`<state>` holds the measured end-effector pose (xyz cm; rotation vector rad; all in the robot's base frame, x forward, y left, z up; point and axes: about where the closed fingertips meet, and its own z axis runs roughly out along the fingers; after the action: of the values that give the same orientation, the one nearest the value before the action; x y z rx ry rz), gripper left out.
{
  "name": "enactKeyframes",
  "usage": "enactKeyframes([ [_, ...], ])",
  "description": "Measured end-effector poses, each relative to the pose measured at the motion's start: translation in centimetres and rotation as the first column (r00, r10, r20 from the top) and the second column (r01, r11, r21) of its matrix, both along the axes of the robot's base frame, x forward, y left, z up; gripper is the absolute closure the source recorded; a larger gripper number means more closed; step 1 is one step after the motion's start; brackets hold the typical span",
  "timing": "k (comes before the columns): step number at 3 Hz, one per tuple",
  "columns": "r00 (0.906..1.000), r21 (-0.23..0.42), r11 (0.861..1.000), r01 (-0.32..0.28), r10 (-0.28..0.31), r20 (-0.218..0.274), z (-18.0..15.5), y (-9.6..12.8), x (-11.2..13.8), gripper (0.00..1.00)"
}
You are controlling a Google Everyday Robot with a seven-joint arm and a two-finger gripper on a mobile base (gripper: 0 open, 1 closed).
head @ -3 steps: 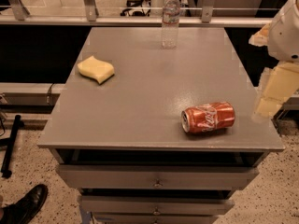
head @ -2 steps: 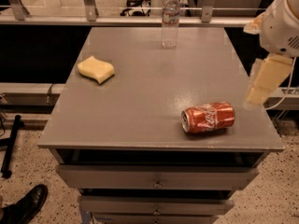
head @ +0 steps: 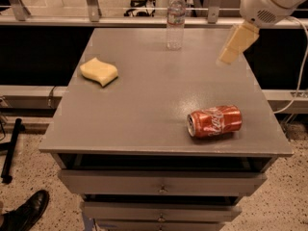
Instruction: Move water bottle near coke can
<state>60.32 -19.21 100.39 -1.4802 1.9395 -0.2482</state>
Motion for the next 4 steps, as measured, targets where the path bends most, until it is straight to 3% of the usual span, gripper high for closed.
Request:
enactKeyframes([
  [1, 0.9963, 0.080, 0.997, 0.002, -0.009, 0.085, 0.3, 1.2, 5.1, 0.00],
  [2, 0.9963, 0.081, 0.997, 0.002, -0.009, 0.086, 0.3, 1.2, 5.1, 0.00],
  [4, 0.9868, 0.199, 0.976, 0.083, -0.108, 0.121, -3.2, 1.3, 11.5, 0.00],
])
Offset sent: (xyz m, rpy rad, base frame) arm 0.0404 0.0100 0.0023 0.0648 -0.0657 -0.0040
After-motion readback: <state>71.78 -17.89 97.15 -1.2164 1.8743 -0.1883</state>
